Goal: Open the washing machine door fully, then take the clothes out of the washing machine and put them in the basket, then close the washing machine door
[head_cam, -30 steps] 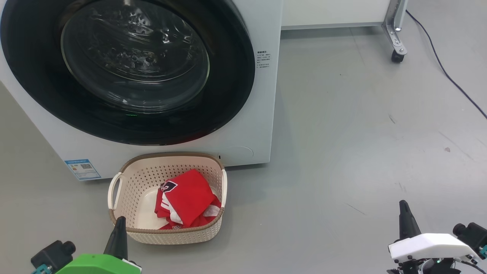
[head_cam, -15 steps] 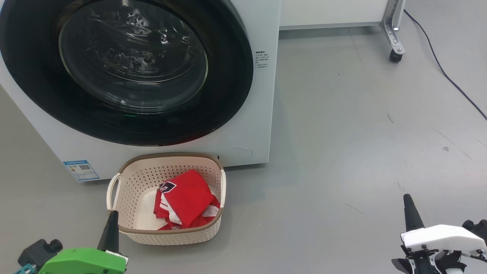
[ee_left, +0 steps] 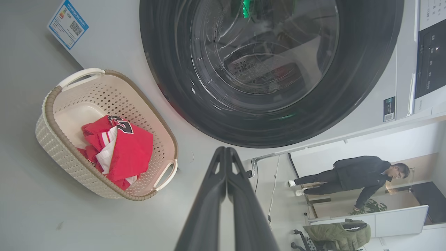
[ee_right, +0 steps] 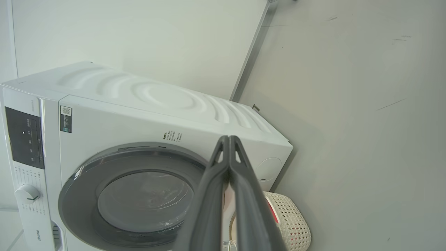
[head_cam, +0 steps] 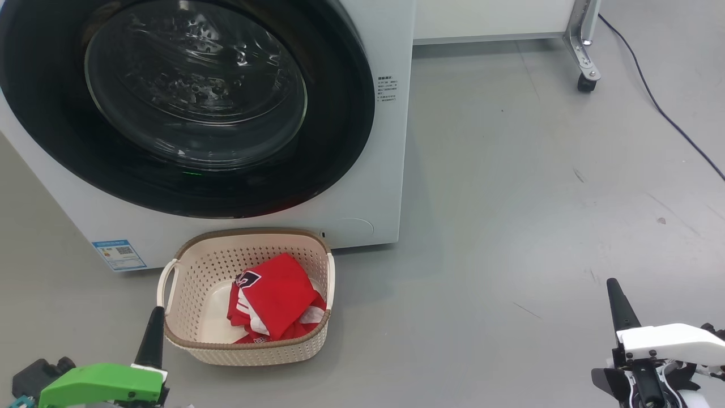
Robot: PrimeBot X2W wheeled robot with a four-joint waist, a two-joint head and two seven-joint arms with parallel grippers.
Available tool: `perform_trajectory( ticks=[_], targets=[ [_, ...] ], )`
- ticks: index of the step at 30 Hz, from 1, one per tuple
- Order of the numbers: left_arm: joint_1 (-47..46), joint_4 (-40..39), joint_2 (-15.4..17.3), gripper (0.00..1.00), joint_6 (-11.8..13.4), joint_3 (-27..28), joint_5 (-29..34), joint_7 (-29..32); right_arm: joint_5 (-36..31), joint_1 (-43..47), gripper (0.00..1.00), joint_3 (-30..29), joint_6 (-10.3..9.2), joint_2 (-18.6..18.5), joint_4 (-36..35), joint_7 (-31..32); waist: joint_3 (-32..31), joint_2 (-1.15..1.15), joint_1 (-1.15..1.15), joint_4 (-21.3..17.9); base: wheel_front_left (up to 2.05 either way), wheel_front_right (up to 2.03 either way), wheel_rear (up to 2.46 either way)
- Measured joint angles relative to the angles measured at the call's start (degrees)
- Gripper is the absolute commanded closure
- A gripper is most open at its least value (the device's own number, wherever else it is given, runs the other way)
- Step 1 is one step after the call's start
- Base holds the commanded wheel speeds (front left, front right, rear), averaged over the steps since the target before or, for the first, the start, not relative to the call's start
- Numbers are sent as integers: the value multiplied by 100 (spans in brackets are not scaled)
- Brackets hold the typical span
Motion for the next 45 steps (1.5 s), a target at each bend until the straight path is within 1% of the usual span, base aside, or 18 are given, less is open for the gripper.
perform_trajectory(
  ticks=[14,21,28,45],
  targets=[
    [-181,146,12,100,-202,244,-1047,159,1100,-222,100,-176,198,-73,147,200,-4,0,0,-28,0,0,0],
    [-254,233,22,100,-293,341,-1526,223,1614,-332,100,-257,256,-102,205,315,-6,0,0,-41,0,0,0],
    [-286,261,25,100,-294,359,-1530,235,1666,-346,100,-272,293,-118,245,318,-7,0,0,-42,0,0,0],
    [-310,308,25,100,-302,371,-1530,237,1666,-374,100,-283,300,-118,307,349,-11,0,0,-42,0,0,0]
  ],
)
